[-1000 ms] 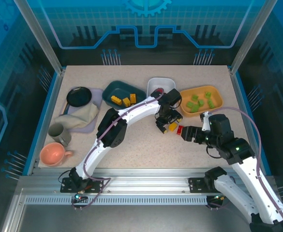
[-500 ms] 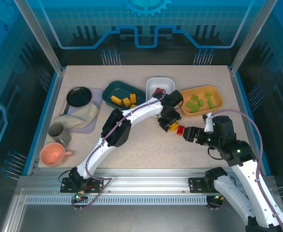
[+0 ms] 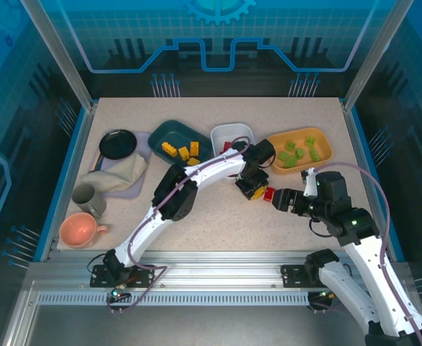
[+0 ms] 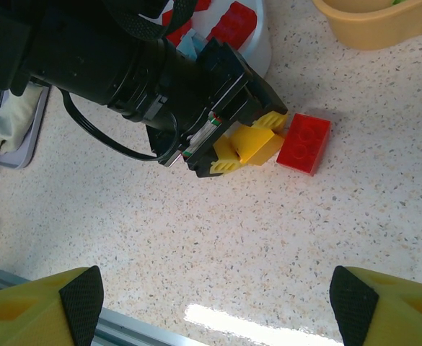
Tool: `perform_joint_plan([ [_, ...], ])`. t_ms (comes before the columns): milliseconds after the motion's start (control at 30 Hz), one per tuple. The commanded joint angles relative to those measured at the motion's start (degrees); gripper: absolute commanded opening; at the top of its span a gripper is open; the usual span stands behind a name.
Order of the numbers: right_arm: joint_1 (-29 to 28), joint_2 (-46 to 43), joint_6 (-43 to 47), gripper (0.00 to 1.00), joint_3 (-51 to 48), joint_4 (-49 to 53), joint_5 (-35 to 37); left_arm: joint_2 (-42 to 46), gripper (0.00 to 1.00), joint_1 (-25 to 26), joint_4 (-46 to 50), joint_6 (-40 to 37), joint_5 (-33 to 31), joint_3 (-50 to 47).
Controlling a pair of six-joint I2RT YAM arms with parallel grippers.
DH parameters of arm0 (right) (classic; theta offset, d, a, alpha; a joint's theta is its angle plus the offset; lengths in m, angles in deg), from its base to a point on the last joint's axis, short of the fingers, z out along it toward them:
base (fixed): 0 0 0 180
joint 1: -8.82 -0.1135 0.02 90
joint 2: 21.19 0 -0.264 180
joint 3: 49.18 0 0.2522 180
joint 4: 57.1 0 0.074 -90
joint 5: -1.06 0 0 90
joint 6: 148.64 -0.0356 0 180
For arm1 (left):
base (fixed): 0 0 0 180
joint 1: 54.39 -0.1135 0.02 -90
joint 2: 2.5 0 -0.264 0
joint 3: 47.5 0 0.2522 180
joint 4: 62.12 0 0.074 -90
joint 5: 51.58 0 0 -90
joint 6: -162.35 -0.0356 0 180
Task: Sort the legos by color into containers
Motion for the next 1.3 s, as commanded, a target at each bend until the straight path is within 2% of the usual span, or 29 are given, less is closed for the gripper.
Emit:
perform_joint_plan([
  [0,0.94,-0.15,0.66,0.85,-0.61,-1.38,-1.18,0.68,0.34,0.40,2.92,-1.86,-3.04,0.73],
  [133,0.93,-0.08,0.74,0.84,-0.52,-1.23,-1.17,1.22,0.33,0.42,5.71,-4.52,-5.41,4.52],
  [333,1.10,0.76,1.25,0.85,0.09,-1.55,-1.52,5.38,0.33,0.39,7.10,-6.07,-7.31,4.73],
  [600,1.68,2.92,2.40,0.84,1.91,-2.99,-1.95,11.74,0.33,-0.52,7.85,-7.44,-4.49,3.37],
  [767,2.34,3.50,1.28,0.85,2.50,-10.70,-5.58,17.88,0.33,-2.67,9.51,-13.17,-5.72,1.23],
  [900,2.21,5.79,-2.10,0.84,1.21,-21.87,-9.12,23.98,0.33,-7.70,9.67,-18.46,-9.30,-5.86],
  [1033,-0.84,12.39,-0.87,0.84,2.73,-26.84,-8.09,26.85,0.33,-16.22,7.99,-23.81,-10.09,-11.64],
  [1267,-6.57,23.54,-0.55,0.86,8.77,-34.71,-5.71,21.84,0.33,-29.80,5.93,-31.40,-15.95,-9.58],
])
